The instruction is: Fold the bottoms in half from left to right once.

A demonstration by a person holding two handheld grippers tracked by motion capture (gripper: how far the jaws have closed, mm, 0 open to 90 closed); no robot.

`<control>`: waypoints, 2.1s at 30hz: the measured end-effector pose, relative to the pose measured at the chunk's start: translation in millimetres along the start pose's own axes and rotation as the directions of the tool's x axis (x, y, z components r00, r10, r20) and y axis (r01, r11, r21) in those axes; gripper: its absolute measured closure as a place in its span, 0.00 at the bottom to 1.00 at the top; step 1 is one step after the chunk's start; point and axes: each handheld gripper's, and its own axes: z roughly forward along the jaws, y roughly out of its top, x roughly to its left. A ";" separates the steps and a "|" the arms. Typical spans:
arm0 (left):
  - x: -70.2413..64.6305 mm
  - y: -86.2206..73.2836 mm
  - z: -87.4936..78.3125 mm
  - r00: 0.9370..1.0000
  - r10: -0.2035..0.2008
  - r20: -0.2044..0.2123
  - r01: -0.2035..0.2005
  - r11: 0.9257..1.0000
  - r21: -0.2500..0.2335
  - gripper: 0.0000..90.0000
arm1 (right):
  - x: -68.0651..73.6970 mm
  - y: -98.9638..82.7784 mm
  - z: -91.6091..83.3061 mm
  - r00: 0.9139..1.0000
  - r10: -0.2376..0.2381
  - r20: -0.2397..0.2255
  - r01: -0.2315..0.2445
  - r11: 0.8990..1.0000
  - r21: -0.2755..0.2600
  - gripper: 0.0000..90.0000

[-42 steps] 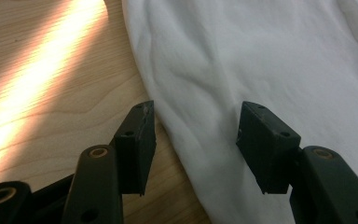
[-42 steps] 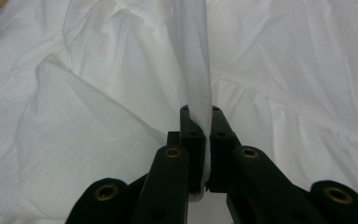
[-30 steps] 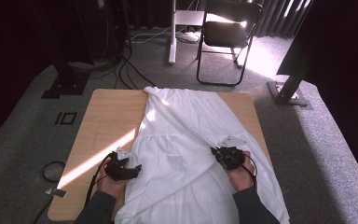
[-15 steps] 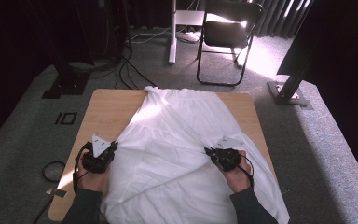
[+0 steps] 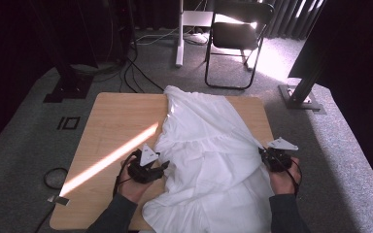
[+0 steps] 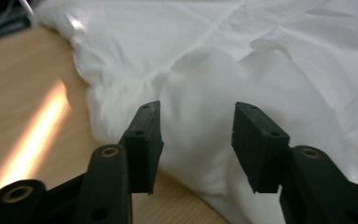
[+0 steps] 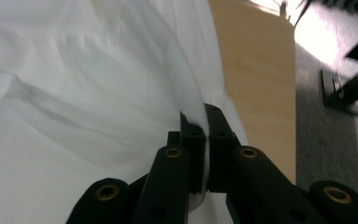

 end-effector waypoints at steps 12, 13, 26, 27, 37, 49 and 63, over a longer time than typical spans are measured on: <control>-6.9 -23.1 67.8 0.999 -0.003 0.033 -0.002 0.989 0.150 0.69 | -14.1 -33.0 52.6 0.998 0.066 0.005 -0.066 0.983 0.168 0.82; -5.7 -22.3 69.1 0.999 -0.016 0.044 0.010 0.989 0.150 0.69 | -14.1 -33.0 52.6 0.998 0.066 0.005 -0.066 0.983 0.168 0.82; 58.2 -18.7 70.7 0.982 0.004 -0.189 0.037 0.976 0.213 0.95 | 19.3 -25.5 58.0 0.991 0.096 -0.094 -0.079 0.983 0.167 0.84; 65.9 -19.7 69.8 0.979 -0.001 -0.205 0.046 0.975 0.216 0.95 | 28.1 -20.4 61.8 0.990 0.082 -0.112 -0.063 0.984 0.167 0.84; 129.7 -23.0 69.0 0.936 -0.059 -0.348 0.146 0.962 0.229 0.96 | 56.6 15.8 98.9 0.985 0.058 -0.162 -0.032 0.987 0.159 0.85; 102.5 -24.1 2.6 0.969 -0.068 -0.238 0.098 0.988 0.115 0.62 | 38.0 25.2 75.8 0.991 0.115 -0.067 -0.109 0.990 0.085 0.64; 67.7 -69.9 -45.2 0.991 -0.060 -0.123 0.070 0.994 0.078 0.39 | 113.7 68.5 90.0 0.948 -0.037 -0.315 0.044 0.999 0.016 0.40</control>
